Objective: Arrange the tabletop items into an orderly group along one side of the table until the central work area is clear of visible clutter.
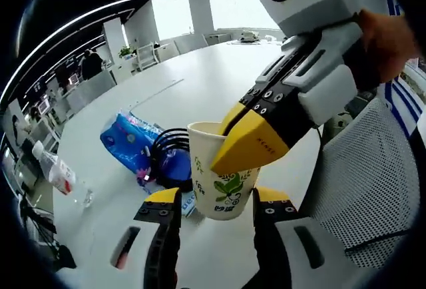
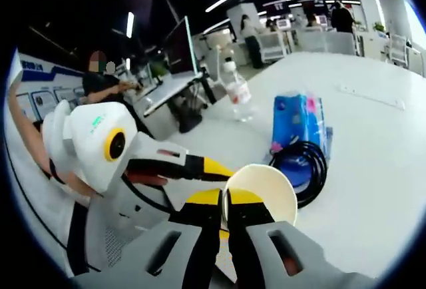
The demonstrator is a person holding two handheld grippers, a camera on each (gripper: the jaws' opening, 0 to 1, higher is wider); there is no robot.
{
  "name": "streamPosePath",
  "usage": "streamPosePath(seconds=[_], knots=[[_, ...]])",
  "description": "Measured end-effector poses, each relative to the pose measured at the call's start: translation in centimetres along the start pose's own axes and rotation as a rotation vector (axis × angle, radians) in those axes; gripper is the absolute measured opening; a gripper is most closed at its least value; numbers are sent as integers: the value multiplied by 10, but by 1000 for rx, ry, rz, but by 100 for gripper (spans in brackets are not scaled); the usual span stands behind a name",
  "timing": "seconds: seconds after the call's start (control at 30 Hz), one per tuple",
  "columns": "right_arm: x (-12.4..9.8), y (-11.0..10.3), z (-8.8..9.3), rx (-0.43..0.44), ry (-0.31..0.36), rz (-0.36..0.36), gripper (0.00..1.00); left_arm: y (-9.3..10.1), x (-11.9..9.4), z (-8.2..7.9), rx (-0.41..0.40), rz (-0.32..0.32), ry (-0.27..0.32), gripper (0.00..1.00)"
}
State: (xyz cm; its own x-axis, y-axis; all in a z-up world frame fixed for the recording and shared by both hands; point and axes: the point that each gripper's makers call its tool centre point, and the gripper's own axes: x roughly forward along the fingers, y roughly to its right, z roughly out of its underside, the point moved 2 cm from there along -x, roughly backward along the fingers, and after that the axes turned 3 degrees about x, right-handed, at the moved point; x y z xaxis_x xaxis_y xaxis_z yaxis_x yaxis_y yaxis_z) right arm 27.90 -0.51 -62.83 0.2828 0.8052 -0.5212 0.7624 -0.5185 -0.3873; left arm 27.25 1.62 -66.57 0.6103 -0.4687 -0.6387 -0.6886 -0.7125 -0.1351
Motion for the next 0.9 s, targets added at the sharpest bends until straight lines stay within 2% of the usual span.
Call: streamPosePath(seconds=[0.13, 0.23, 0.4, 0.6, 0.9], knots=[[5, 2, 1, -20, -21, 2, 0, -6, -4, 9, -87, -25, 3, 42], [9, 5, -1, -25, -25, 3, 0, -10, -6, 18, -83, -37, -8, 42], [14, 8, -6, -38, -34, 4, 0, -33, -15, 30, -165, -94, -6, 42], [21, 12, -15, -59, -44, 3, 0, -65, -28, 47, -334, -175, 16, 44], [41, 11, -25, -131, -83, -16, 0, -96, -42, 65, -403, -254, 8, 43]])
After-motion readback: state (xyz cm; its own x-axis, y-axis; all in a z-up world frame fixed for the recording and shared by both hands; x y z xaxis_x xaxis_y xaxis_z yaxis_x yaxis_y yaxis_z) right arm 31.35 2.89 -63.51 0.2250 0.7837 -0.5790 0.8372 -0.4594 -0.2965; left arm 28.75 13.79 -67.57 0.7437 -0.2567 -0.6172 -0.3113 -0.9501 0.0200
